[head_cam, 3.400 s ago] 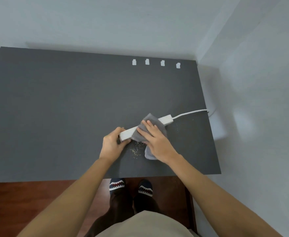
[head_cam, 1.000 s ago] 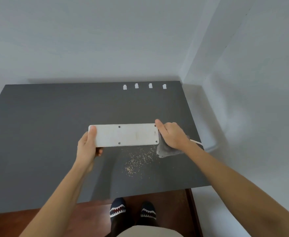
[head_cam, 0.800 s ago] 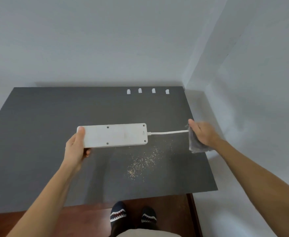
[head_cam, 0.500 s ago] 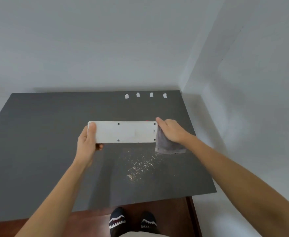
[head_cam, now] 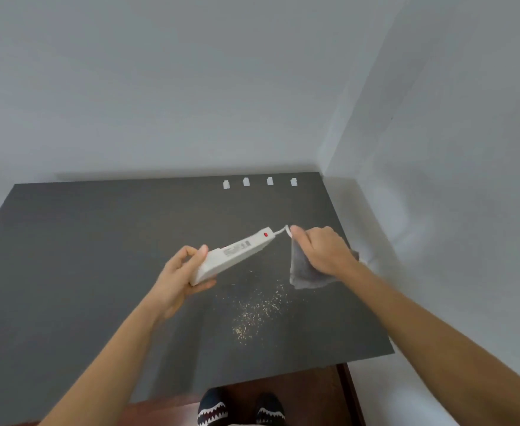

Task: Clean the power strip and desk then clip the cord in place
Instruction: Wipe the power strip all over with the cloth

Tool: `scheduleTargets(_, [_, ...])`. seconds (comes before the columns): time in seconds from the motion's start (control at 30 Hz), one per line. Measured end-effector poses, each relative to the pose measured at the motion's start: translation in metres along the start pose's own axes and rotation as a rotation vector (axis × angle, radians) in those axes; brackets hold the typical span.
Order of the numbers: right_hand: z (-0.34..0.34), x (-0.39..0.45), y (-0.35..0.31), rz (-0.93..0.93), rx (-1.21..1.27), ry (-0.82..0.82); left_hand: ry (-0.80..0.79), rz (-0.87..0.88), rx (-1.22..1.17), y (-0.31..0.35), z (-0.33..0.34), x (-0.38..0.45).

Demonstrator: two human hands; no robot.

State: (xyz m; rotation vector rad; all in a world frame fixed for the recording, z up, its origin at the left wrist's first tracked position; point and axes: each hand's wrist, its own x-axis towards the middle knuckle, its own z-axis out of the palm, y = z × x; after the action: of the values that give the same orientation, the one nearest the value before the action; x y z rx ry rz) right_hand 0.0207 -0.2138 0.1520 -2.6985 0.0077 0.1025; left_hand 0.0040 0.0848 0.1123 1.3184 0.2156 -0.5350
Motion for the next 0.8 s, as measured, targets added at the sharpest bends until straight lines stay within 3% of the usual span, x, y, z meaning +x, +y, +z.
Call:
scheduleTargets(0.1, [0.004,-0.004,-0.01,-0.024,0.038,0.121,-0.001,-0.025,-0.001,-0.012,0.012,0.008])
scheduleTargets(0.27, [-0.036,-0.006,0.04,-0.042,0.047,0.205,-0.14,-0.245,-0.016,-0.012,-0.021,-0.002])
scheduleTargets(0.4, [-0.064,-0.011,0.108,0.121,0.024,0.248,-0.221,-0.142,-0.064,-0.013,-0.045,-0.016])
scheduleTargets(0.5, [-0.062,-0.009,0.119,0.313,0.155,0.097,-0.248,0.018,0.044,-0.002,-0.048,-0.02])
scheduleTargets(0.57, [-0.047,-0.001,0.096,0.337,0.257,-0.027,-0.276,0.093,0.151,0.011,-0.038,-0.016])
scheduleTargets(0.7, [-0.019,0.01,0.024,0.186,0.381,-0.233,-0.335,0.178,0.328,0.032,-0.015,-0.003])
scheduleTargets(0.8, [-0.013,0.014,0.015,0.087,0.365,-0.211,-0.346,0.201,0.358,0.044,-0.017,0.002])
